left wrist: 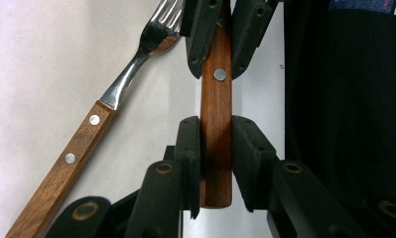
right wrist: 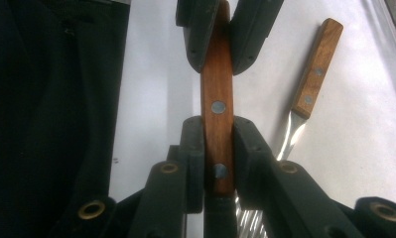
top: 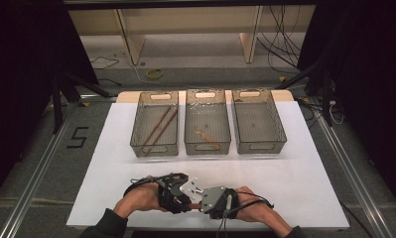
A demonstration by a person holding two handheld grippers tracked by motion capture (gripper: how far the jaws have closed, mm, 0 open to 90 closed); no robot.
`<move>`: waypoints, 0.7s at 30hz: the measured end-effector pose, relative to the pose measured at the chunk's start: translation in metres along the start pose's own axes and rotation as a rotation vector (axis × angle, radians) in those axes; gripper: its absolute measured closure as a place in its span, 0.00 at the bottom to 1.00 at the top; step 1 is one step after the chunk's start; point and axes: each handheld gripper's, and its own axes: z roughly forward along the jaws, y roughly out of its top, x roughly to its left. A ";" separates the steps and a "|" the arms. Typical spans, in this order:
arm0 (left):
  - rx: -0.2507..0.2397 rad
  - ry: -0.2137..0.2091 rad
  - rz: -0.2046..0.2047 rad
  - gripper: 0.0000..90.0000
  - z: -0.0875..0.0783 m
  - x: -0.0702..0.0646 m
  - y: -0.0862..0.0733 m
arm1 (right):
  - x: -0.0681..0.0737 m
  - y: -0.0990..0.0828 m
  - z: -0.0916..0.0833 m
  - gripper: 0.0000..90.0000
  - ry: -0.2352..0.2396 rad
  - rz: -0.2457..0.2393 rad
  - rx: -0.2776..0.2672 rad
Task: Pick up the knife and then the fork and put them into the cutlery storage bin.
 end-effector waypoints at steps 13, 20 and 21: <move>-0.096 0.054 -0.107 0.41 -0.004 0.007 0.000 | -0.008 -0.006 -0.006 0.86 -0.050 0.047 -0.010; -0.191 0.121 -0.171 0.30 -0.012 0.014 -0.008 | -0.012 -0.011 -0.011 0.86 -0.070 0.068 -0.016; -0.200 0.129 -0.180 0.28 -0.012 0.014 -0.009 | -0.013 -0.012 -0.012 0.86 -0.073 0.076 -0.015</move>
